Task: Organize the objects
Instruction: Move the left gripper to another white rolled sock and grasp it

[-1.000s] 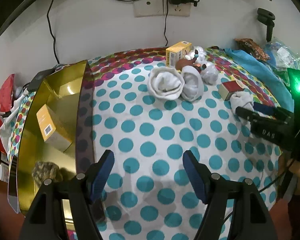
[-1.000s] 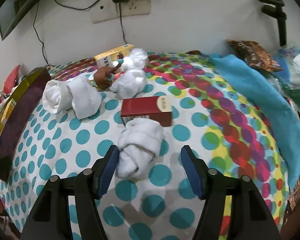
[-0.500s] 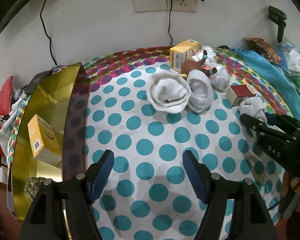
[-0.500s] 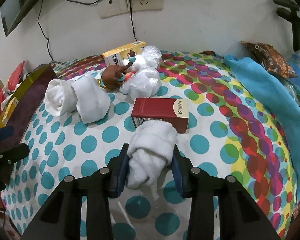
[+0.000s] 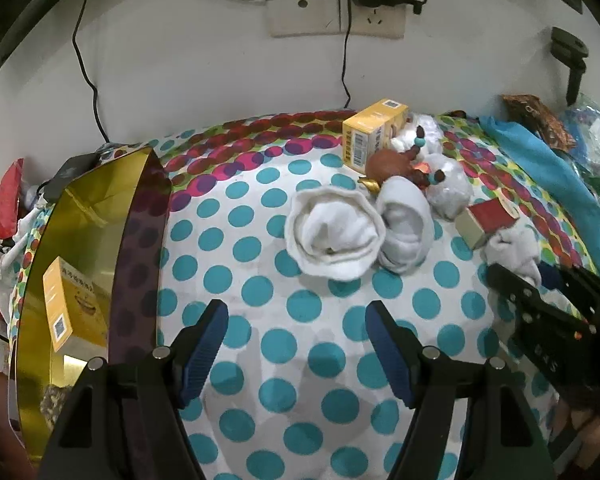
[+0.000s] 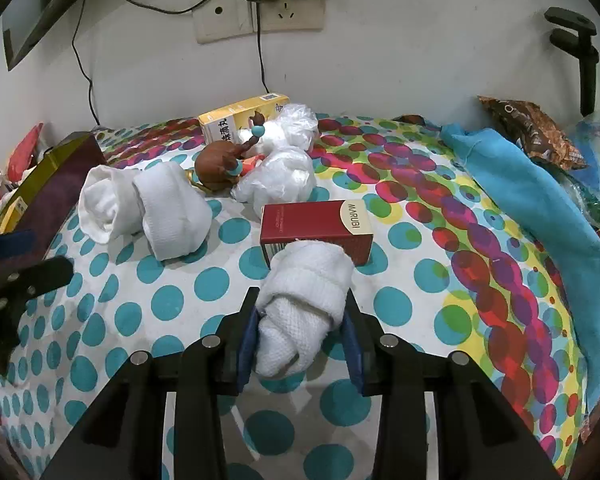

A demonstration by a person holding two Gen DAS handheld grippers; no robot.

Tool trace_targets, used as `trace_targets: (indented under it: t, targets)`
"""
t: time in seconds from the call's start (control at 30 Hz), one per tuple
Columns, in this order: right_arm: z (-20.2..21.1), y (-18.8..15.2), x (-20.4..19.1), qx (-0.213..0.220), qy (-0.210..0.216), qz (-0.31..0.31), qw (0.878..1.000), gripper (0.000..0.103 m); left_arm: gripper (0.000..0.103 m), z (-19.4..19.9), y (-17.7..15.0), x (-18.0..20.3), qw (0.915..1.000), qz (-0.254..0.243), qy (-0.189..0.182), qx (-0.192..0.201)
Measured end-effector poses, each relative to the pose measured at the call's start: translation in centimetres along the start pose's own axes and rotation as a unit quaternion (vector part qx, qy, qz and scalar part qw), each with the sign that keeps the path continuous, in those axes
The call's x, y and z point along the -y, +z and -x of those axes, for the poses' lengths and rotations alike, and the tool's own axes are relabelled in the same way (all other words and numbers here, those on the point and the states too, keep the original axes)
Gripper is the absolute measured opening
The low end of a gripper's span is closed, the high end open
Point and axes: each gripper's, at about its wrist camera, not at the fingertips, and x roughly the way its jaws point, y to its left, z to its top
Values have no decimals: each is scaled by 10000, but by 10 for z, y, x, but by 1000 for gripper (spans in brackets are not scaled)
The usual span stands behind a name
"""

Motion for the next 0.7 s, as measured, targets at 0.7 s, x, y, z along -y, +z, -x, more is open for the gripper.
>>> trace_targets:
  t: [0.7]
  targets:
    - [-3, 2, 3, -88, 95, -150, 9998, 37, 73, -34, 26, 0, 9995, 136, 171, 236]
